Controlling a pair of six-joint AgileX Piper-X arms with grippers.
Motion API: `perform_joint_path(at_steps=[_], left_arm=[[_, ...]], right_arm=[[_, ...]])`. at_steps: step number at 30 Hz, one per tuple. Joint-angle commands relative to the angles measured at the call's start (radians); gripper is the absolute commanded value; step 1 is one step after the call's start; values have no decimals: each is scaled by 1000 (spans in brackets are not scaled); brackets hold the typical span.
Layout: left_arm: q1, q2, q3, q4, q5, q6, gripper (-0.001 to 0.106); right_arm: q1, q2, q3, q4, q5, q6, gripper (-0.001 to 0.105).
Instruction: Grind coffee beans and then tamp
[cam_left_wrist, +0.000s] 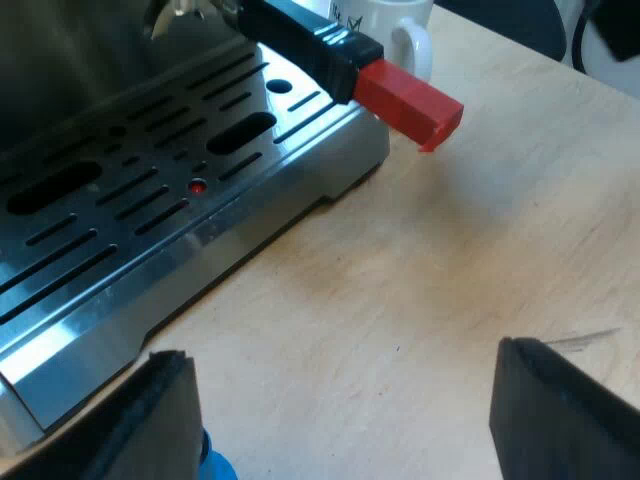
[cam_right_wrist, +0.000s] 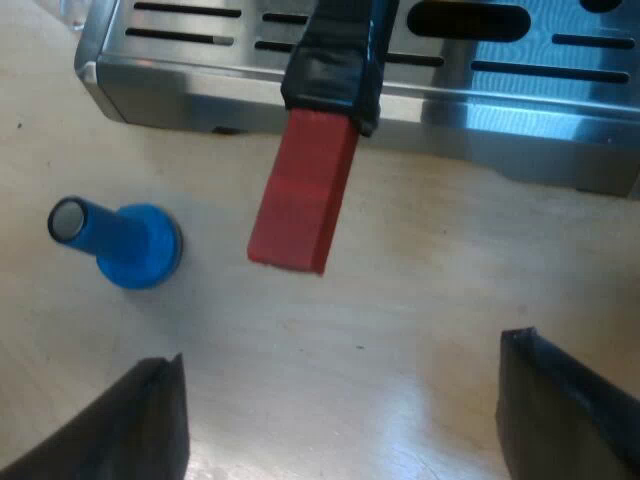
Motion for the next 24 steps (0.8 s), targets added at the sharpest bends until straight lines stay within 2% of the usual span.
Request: perform_joint_path(at_steps=[1,8,24], left_arm=[[-5,1,11,-18,13,5,63],[-5,1,37,-26,13,5,63],[-5,1,37,-70,13,5,63]], right_arm=[[2,34,-42,-13,7,6,66],[2,134,-115,-13,7,6,66],[-1,285,-124,-72,84,6,66]])
